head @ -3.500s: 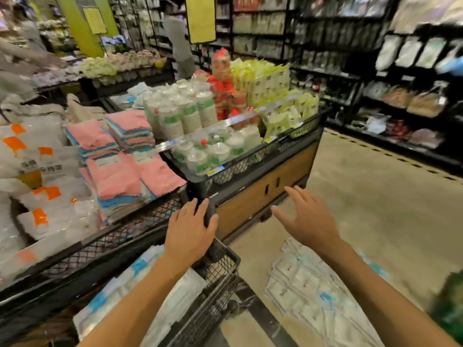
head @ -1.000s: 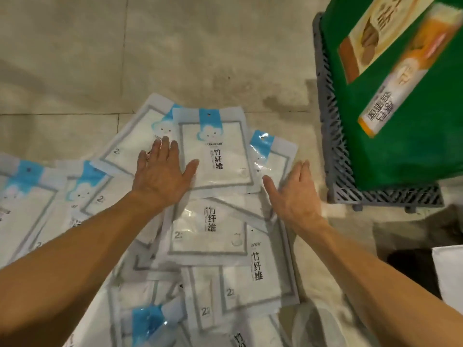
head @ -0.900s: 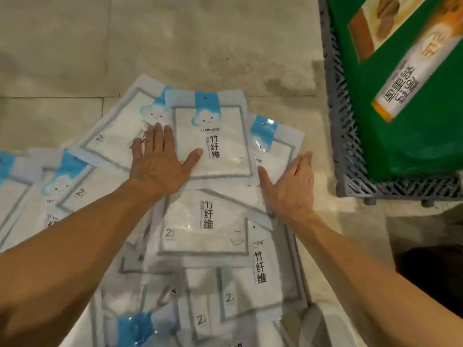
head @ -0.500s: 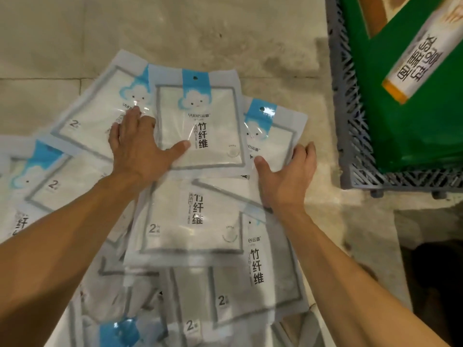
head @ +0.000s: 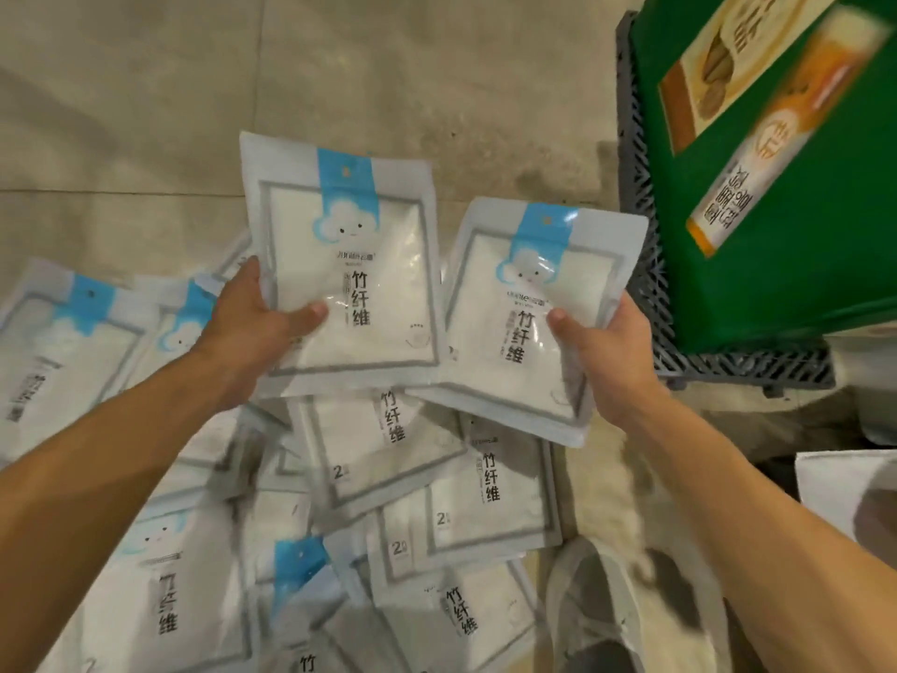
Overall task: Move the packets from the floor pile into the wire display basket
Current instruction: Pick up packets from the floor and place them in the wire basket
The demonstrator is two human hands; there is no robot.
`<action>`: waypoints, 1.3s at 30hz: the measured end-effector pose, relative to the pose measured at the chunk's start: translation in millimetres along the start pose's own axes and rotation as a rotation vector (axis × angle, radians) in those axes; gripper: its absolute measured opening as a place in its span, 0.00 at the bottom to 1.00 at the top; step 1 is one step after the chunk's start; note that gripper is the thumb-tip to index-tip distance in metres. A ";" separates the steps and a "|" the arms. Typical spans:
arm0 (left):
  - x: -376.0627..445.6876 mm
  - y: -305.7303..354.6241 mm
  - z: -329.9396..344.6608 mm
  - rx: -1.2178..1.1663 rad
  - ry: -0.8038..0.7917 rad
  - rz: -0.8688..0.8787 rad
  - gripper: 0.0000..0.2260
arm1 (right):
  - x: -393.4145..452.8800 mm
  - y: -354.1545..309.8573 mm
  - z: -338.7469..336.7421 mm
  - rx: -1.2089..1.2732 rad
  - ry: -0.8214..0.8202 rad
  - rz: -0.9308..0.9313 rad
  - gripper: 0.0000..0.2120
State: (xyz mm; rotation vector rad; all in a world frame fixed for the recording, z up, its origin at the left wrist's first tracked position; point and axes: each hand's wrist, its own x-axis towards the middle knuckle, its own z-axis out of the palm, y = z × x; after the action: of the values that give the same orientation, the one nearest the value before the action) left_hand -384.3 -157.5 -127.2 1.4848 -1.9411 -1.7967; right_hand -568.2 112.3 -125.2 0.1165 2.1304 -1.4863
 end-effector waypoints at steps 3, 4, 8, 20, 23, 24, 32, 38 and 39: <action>-31.0 24.9 -40.8 0.005 0.004 -0.044 0.15 | -24.2 -50.5 -19.3 -0.004 -0.045 0.031 0.14; -41.9 34.8 -54.9 -0.001 0.009 -0.068 0.12 | -35.2 -72.2 -23.8 -0.007 -0.075 0.040 0.15; -92.2 85.6 -112.8 -0.061 0.047 -0.143 0.09 | -83.2 -168.8 -31.4 0.003 -0.195 0.076 0.18; -226.4 200.0 -251.9 -0.317 0.075 -0.244 0.12 | -225.2 -378.1 -5.8 -0.125 -0.475 0.076 0.17; -229.2 187.4 -257.6 -0.397 0.115 -0.223 0.12 | -235.5 -377.4 20.4 -0.187 -0.510 0.046 0.15; -229.8 180.9 -259.2 -0.418 0.130 -0.222 0.11 | -237.1 -373.3 29.6 -0.198 -0.518 0.043 0.14; -255.2 122.0 -267.8 -0.498 0.193 -0.304 0.10 | -241.2 -325.0 73.7 -0.216 -0.520 0.074 0.17; -306.8 101.0 -308.0 -0.579 0.241 -0.389 0.12 | -269.5 -333.3 90.4 -0.249 -0.543 0.094 0.17; -318.8 103.5 -318.7 -0.593 0.237 -0.392 0.11 | -277.9 -341.2 93.3 -0.259 -0.553 0.099 0.16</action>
State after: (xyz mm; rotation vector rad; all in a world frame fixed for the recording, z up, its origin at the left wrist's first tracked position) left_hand -71.4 -180.4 212.6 1.8075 -0.9282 -1.9772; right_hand -419.9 -41.0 270.9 -0.2525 1.8059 -1.0220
